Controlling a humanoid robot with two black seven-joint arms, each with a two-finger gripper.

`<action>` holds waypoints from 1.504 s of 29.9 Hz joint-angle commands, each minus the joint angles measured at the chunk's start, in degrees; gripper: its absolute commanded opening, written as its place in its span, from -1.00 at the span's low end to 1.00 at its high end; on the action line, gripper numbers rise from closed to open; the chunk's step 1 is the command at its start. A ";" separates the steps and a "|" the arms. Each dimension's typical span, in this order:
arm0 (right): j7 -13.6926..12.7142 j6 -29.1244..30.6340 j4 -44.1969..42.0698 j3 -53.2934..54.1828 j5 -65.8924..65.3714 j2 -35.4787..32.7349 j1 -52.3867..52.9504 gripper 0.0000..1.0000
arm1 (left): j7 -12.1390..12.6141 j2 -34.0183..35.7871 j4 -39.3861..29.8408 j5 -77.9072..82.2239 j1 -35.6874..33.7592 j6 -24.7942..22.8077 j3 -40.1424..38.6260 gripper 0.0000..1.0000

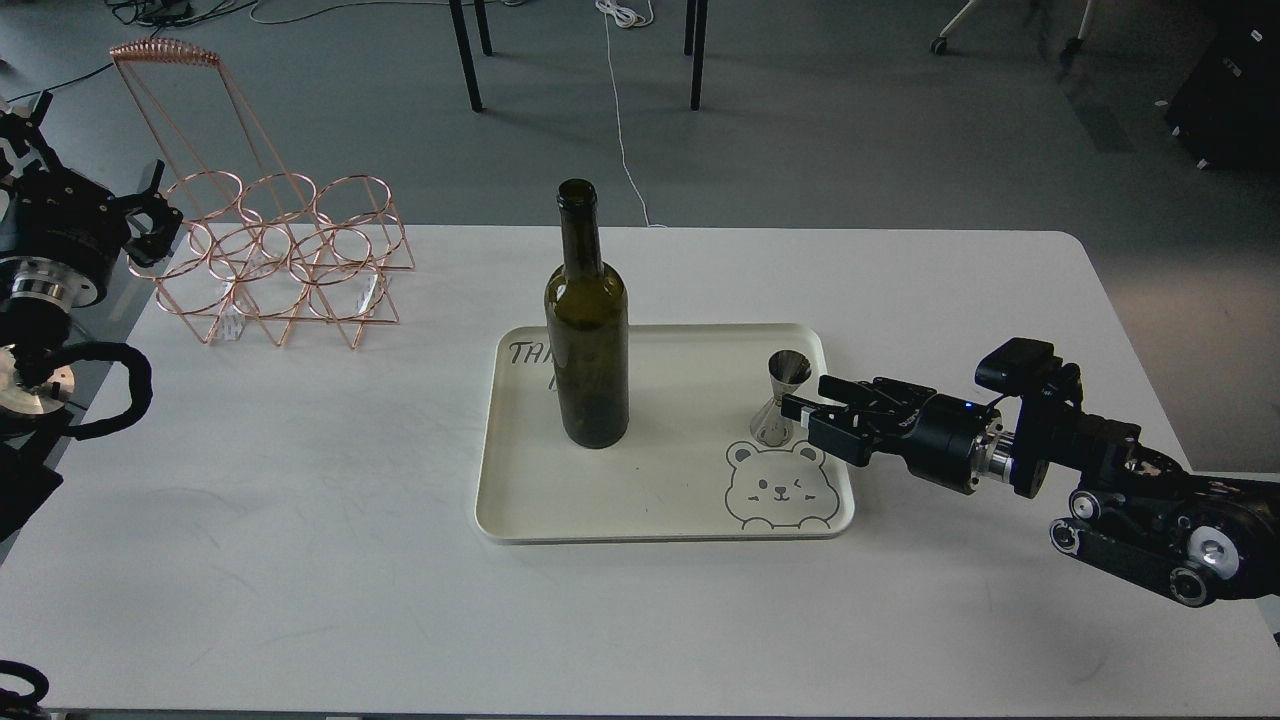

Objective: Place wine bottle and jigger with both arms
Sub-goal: 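Grasp the jigger with the right gripper and lift it, then carry the jigger off the tray away from the bottle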

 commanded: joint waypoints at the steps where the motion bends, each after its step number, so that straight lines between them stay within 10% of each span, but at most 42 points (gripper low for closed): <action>1: -0.17 -0.01 -1.54 -0.09 0.02 1.52 0.68 0.38 | 0.09 0.06 0.00 0.00 0.00 0.00 0.00 0.97; 14: -0.08 -0.01 -5.85 -0.17 0.02 7.14 0.95 0.01 | 0.09 0.41 0.09 0.00 0.00 0.00 0.08 0.97; 24: -0.08 -0.45 -6.02 -0.17 0.02 6.79 1.13 -0.81 | 0.18 0.94 0.09 0.00 0.00 0.00 0.08 0.97; 45: -0.08 -6.87 0.22 0.79 0.63 -7.52 4.03 -0.86 | 0.09 2.52 0.09 0.00 -0.09 0.00 -0.18 0.97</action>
